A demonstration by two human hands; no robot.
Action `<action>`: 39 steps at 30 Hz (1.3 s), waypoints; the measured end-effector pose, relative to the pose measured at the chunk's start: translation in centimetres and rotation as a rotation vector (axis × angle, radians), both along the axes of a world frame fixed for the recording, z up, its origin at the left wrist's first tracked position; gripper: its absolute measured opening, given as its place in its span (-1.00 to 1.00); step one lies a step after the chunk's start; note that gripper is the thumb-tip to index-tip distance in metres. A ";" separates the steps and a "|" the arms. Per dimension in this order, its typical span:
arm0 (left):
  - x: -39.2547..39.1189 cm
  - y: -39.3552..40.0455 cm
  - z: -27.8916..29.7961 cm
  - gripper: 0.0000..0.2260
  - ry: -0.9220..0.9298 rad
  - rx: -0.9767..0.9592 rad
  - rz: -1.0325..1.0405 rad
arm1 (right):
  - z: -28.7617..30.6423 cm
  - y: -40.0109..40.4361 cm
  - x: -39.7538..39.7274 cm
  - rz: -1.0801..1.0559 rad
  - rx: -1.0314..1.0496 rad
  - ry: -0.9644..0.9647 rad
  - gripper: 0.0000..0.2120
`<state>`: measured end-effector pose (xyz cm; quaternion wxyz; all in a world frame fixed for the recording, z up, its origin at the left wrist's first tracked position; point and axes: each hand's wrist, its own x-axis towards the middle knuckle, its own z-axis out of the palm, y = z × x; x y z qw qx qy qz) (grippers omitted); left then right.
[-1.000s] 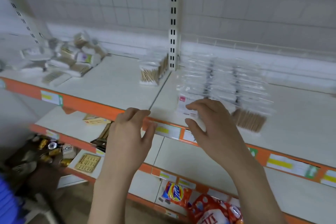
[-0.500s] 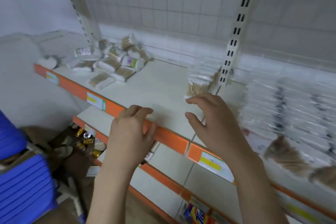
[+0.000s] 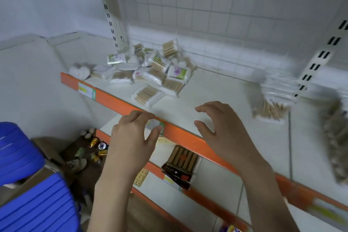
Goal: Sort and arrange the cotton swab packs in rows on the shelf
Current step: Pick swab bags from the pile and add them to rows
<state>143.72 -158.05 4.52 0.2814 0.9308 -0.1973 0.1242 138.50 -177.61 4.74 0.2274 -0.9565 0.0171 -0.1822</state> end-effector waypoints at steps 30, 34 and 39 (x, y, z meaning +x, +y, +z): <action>18.9 0.3 -1.8 -0.44 0.361 0.253 -0.063 | -1.3 -1.2 19.5 -0.118 -0.111 0.320 -0.53; 18.9 0.4 -1.9 -0.46 0.376 0.176 -0.067 | -1.8 -1.2 19.9 -0.104 -0.086 0.348 -0.50; 19.2 0.6 -2.2 -0.41 0.392 0.068 -0.112 | -1.9 -1.2 19.7 -0.142 0.016 0.432 -0.41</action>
